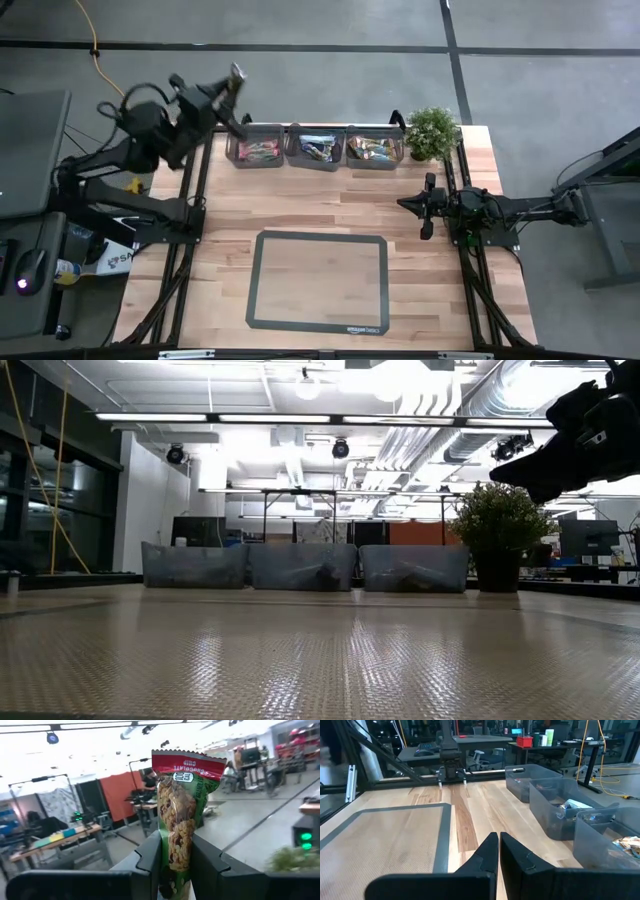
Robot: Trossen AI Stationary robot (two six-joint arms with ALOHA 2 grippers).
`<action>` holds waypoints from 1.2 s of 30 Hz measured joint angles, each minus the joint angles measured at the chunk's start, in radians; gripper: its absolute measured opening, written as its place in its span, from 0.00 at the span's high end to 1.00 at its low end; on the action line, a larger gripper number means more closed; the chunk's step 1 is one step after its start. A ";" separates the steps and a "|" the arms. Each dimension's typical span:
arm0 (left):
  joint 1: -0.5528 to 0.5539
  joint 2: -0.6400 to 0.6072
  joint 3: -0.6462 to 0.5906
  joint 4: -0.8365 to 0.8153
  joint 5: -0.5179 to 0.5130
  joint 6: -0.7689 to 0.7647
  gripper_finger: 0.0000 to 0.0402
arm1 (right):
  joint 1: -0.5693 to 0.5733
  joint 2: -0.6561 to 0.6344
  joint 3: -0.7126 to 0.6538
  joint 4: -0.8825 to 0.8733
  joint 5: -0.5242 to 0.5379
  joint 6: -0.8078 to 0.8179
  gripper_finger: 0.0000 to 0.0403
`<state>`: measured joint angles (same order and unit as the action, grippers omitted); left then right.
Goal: Pick and place Granola Bars by type
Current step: Put the red granola bar into the left black bin
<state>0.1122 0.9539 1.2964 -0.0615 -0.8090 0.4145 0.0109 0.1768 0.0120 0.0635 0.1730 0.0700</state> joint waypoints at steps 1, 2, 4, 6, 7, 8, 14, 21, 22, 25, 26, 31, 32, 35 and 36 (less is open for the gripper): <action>0.053 -0.014 0.000 -0.023 0.043 -0.001 0.80 | 0.000 0.000 0.000 0.000 0.000 0.000 1.00; 0.109 -0.025 0.000 -0.046 0.092 -0.008 0.80 | 0.000 0.000 0.000 0.000 0.000 0.000 1.00; 0.227 -0.043 0.000 -0.091 0.214 -0.030 0.80 | 0.000 0.000 0.000 0.000 0.000 0.000 1.00; 0.345 -0.055 0.000 -0.143 0.368 -0.067 0.80 | 0.000 0.000 0.000 0.000 0.000 0.000 1.00; 0.406 -0.058 0.000 -0.163 0.442 -0.082 0.80 | 0.000 0.000 0.000 0.000 0.000 0.000 1.00; 0.465 -0.058 0.000 -0.185 0.514 -0.097 0.80 | 0.000 0.000 0.000 0.000 0.000 0.000 1.00; 0.798 0.012 0.000 -0.293 0.941 -0.154 0.80 | 0.000 0.000 0.000 0.000 0.000 0.000 1.00; 1.041 0.172 0.000 -0.374 1.240 -0.196 0.80 | 0.000 0.000 0.000 0.000 0.000 0.000 1.00; 1.062 0.195 0.000 -0.389 1.276 -0.200 0.80 | 0.000 0.000 0.000 0.000 0.000 0.000 1.00; 1.102 0.264 0.000 -0.440 1.370 -0.203 0.80 | 0.000 0.000 0.000 0.000 0.000 0.000 1.00; 1.109 0.288 0.000 -0.460 1.386 -0.202 0.80 | 0.000 0.000 0.000 0.000 0.000 0.000 1.00; 1.105 0.382 0.000 -0.560 1.393 -0.124 0.80 | 0.000 0.000 0.000 0.000 0.000 0.000 1.00; 1.093 0.399 0.000 -0.581 1.377 -0.098 0.80 | 0.000 0.000 0.000 0.000 0.000 0.000 1.00; 1.051 0.446 0.000 -0.658 1.296 -0.010 0.80 | 0.000 0.000 0.000 0.000 0.000 0.000 1.00; 1.042 0.458 0.000 -0.682 1.274 0.022 0.80 | 0.000 0.000 0.000 0.000 0.000 0.000 1.00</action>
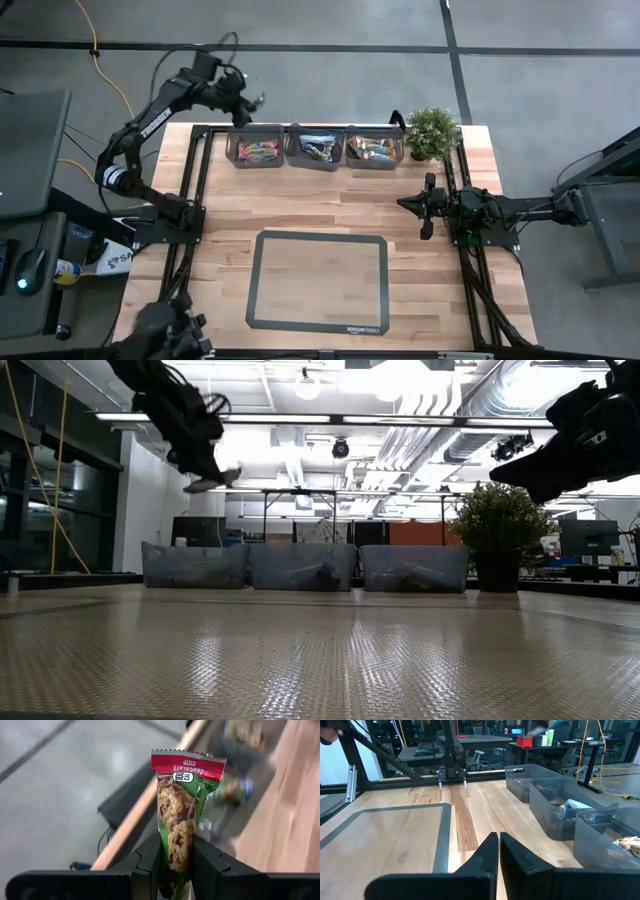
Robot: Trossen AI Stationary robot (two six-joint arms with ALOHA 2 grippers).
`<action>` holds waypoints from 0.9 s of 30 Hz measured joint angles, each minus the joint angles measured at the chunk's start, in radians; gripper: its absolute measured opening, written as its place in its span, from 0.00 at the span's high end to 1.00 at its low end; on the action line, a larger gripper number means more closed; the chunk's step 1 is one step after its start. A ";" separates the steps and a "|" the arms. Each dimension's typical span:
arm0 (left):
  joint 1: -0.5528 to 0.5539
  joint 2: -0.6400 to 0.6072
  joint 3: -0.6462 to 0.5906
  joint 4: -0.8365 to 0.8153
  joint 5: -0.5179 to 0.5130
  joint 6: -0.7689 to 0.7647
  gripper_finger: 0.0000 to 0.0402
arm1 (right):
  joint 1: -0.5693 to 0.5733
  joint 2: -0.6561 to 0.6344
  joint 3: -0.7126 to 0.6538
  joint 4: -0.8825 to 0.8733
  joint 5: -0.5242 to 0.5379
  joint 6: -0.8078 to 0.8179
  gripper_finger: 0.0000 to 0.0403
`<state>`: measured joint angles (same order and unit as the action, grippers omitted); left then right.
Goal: Pick and place Granola Bars by type
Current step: Put the red granola bar into the left black bin
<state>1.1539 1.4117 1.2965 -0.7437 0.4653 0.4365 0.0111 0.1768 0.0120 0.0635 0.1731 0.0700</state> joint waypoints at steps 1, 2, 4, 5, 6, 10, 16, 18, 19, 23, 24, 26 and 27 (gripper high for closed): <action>-0.009 0.013 0.000 -0.023 -0.020 0.032 0.80 | 0.000 0.000 0.000 0.000 0.000 0.000 1.00; -0.020 0.025 0.000 -0.045 -0.042 0.060 0.80 | 0.000 0.000 0.000 0.000 0.000 0.000 1.00; -0.048 0.057 0.000 -0.078 -0.096 0.087 0.80 | 0.000 0.000 0.000 0.000 0.000 0.000 1.00; -0.061 0.073 0.000 -0.091 -0.124 0.091 0.80 | 0.000 0.000 0.000 0.000 0.000 0.000 1.00; -0.074 0.087 0.000 -0.104 -0.145 0.091 0.80 | 0.000 0.000 0.000 0.000 0.000 0.000 1.00; -0.124 0.141 0.000 -0.168 -0.198 0.120 0.80 | 0.000 0.000 0.000 0.000 0.000 0.000 1.00; -0.208 0.219 0.000 -0.218 -0.367 0.165 0.80 | 0.000 0.000 0.000 0.000 0.000 0.000 1.00; -0.225 0.244 0.000 -0.216 -0.379 0.166 0.80 | 0.000 0.000 0.000 0.000 0.000 0.000 1.00; -0.229 0.254 0.000 -0.215 -0.382 0.166 0.80 | 0.000 0.000 0.000 0.000 0.000 0.000 1.00; -0.234 0.292 0.000 -0.186 -0.394 0.161 0.80 | 0.000 0.000 0.000 0.000 0.000 0.000 1.00; -0.234 0.299 0.000 -0.179 -0.393 0.161 0.80 | 0.000 0.000 0.000 0.000 0.000 0.000 1.00; -0.231 0.307 0.000 -0.166 -0.376 0.161 0.80 | 0.000 0.000 0.000 0.000 0.000 0.000 1.00; -0.231 0.308 0.000 -0.160 -0.368 0.161 0.80 | 0.000 0.000 0.000 0.000 0.000 0.000 1.00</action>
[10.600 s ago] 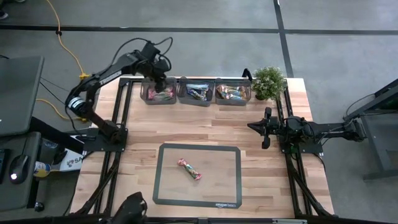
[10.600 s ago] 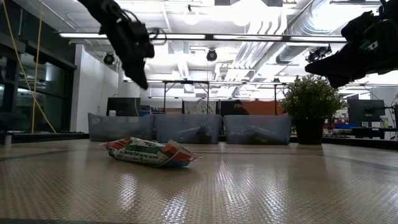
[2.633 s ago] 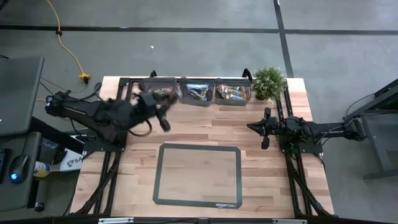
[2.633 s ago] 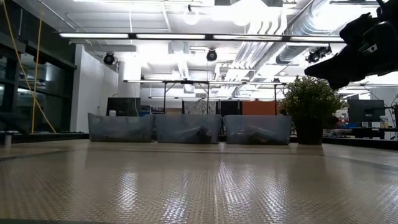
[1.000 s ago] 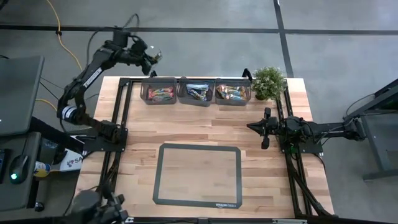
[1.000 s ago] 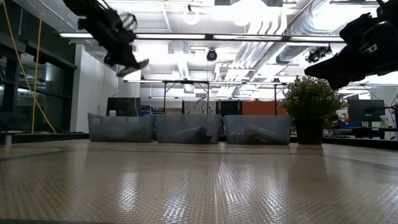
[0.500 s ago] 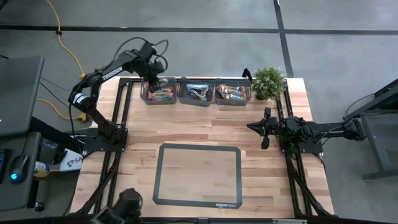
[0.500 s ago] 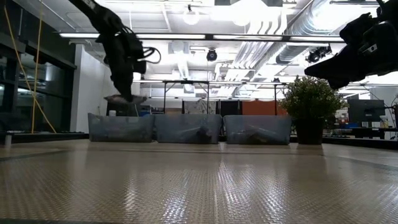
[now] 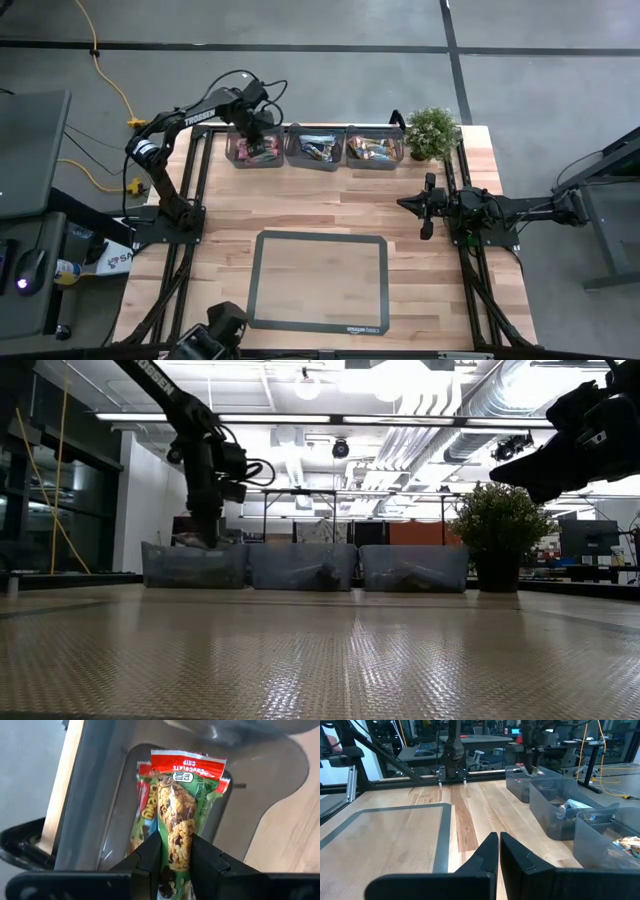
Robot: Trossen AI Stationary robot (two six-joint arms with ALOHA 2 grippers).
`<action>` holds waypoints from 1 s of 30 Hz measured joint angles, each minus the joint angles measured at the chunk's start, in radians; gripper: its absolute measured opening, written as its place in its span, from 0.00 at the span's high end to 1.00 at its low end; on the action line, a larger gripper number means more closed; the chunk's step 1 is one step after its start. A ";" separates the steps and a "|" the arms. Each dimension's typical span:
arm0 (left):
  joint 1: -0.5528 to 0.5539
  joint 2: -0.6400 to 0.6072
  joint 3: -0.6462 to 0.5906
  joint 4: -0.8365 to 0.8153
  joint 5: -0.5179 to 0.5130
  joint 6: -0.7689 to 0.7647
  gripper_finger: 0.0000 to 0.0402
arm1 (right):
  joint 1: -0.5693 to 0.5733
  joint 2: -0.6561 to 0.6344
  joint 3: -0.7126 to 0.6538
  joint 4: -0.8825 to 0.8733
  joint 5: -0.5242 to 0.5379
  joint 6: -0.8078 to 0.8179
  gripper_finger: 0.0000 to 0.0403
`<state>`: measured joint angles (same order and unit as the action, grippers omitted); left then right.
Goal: Pick and place Granola Bars by type
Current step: Put the red granola bar into the left black bin, then return to Home Position
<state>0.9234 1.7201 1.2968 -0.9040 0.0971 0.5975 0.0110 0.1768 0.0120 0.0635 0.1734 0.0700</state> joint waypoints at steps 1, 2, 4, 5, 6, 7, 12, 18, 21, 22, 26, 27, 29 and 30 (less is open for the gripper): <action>0.000 0.000 0.000 0.005 0.005 0.001 0.80 | 0.000 0.000 0.000 0.000 0.000 0.000 1.00; 0.000 0.000 0.000 0.011 0.017 0.002 0.80 | 0.000 0.000 0.000 0.000 0.000 0.000 1.00; -0.001 0.000 0.000 0.026 0.025 0.005 0.77 | 0.000 0.000 0.000 0.000 0.000 0.000 1.00; -0.001 0.000 0.000 0.024 0.025 0.005 0.74 | 0.000 0.000 0.000 0.000 0.000 0.000 1.00; -0.001 0.000 0.000 0.021 0.021 0.005 0.71 | 0.000 0.000 0.000 0.000 0.000 0.000 1.00; -0.001 0.000 -0.001 0.025 0.012 0.005 0.68 | 0.000 0.000 0.000 0.000 0.000 0.000 1.00; 0.000 0.000 -0.004 0.011 -0.026 0.005 0.51 | 0.000 0.000 0.000 0.000 0.000 0.000 1.00; 0.000 -0.044 -0.005 -0.004 0.109 -0.008 0.46 | 0.000 0.000 0.000 0.000 0.000 0.000 1.00; -0.001 -0.096 -0.005 0.006 0.194 -0.039 0.50 | 0.000 0.000 0.000 0.000 0.000 0.000 1.00; -0.001 -0.118 -0.005 0.009 0.230 -0.053 0.52 | 0.000 0.000 0.000 0.000 0.000 0.000 1.00; -0.001 -0.211 -0.005 0.038 0.396 -0.112 0.60 | 0.000 0.000 0.000 0.000 0.000 0.000 1.00; -0.004 -0.233 -0.005 0.051 0.434 -0.127 0.63 | 0.000 0.000 0.000 0.000 0.000 0.000 1.00; -0.020 -0.279 -0.005 0.078 0.500 -0.160 0.68 | 0.000 0.000 0.000 0.000 0.000 0.000 1.00; -0.032 -0.303 -0.005 0.093 0.527 -0.178 0.71 | 0.000 0.000 0.000 0.000 0.000 0.000 1.00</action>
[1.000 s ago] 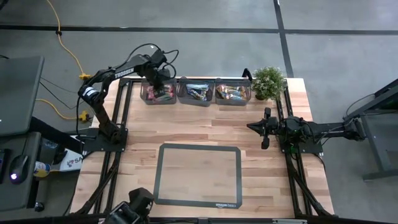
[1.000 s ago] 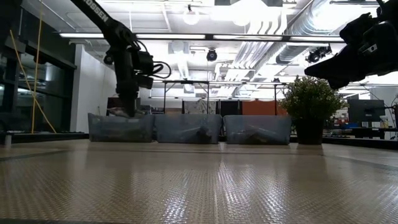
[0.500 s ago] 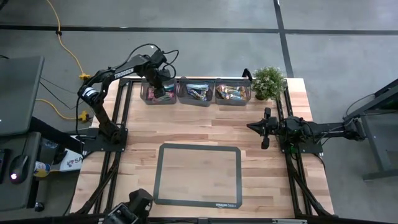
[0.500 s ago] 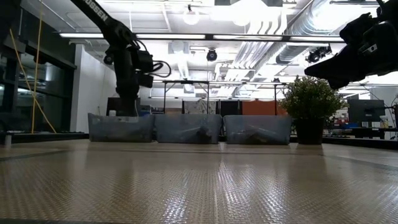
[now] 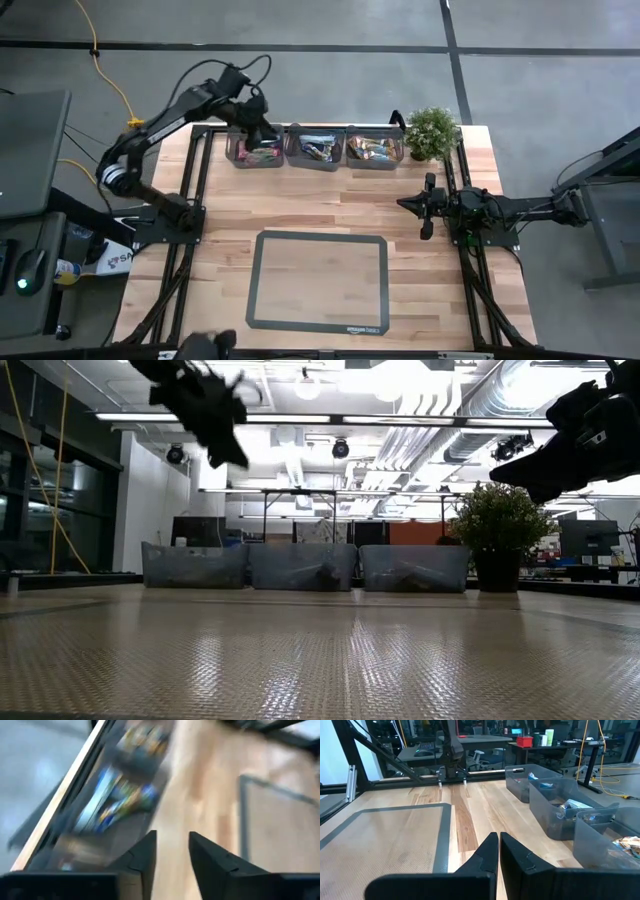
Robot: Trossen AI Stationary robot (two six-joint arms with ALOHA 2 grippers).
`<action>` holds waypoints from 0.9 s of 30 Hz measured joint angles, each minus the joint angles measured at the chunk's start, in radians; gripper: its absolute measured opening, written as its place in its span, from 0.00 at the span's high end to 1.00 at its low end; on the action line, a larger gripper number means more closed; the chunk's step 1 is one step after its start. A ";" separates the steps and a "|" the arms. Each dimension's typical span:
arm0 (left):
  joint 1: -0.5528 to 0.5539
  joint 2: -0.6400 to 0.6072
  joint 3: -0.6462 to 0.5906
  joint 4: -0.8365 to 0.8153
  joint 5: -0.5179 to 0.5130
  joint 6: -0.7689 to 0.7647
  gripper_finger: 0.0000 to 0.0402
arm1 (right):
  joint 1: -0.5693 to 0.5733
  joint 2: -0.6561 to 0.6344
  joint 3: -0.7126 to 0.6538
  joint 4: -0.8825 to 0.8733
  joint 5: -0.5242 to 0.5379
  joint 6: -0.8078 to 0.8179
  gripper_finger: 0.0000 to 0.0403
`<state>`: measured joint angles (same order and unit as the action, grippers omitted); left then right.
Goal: Pick and place Granola Bars by type
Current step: Return to Home Position
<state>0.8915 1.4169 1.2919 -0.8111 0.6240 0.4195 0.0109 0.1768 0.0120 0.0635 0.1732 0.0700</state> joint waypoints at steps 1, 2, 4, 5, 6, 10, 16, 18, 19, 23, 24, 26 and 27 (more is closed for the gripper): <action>-0.014 -0.025 0.000 0.014 0.023 -0.007 0.74 | 0.000 0.000 0.000 0.000 0.000 0.000 1.00; -0.031 -0.052 0.000 0.025 0.037 -0.009 0.78 | 0.000 0.000 0.000 0.000 0.000 0.000 1.00; -0.084 -0.102 0.000 0.058 0.039 -0.025 0.85 | 0.000 0.000 0.000 0.000 0.000 0.000 1.00; -0.114 -0.123 0.000 0.076 0.032 -0.034 0.89 | 0.000 0.000 0.000 0.000 0.000 0.000 1.00; -0.146 -0.141 0.000 0.091 0.026 -0.051 0.93 | 0.000 0.000 0.000 0.000 0.000 0.000 1.00; -0.282 -0.196 0.000 0.161 -0.021 -0.121 0.98 | 0.000 0.000 0.000 0.000 0.000 0.000 1.00; -0.531 -0.204 0.000 0.221 -0.149 -0.195 1.00 | 0.000 0.000 0.000 0.000 0.000 0.000 1.00; -0.611 -0.205 -0.004 0.253 -0.193 -0.216 1.00 | 0.000 0.000 0.000 0.000 0.000 0.000 1.00; -0.650 -0.206 -0.014 0.283 -0.213 -0.230 1.00 | 0.000 0.000 0.000 0.000 0.000 0.000 1.00; -0.764 -0.285 -0.093 0.405 -0.305 -0.287 1.00 | 0.000 0.000 0.000 0.000 0.000 0.000 1.00; -0.786 -0.319 -0.124 0.433 -0.332 -0.297 1.00 | 0.000 0.000 0.000 0.000 0.000 0.000 1.00; -0.809 -0.394 -0.200 0.456 -0.370 -0.319 1.00 | 0.000 0.000 0.000 0.000 0.000 0.000 1.00; -0.809 -0.433 -0.248 0.471 -0.377 -0.329 1.00 | 0.000 0.000 0.000 0.000 0.000 0.000 1.00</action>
<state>0.0822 0.9834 1.0439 -0.3404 0.2471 0.0907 0.0113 0.1768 0.0120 0.0635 0.1734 0.0700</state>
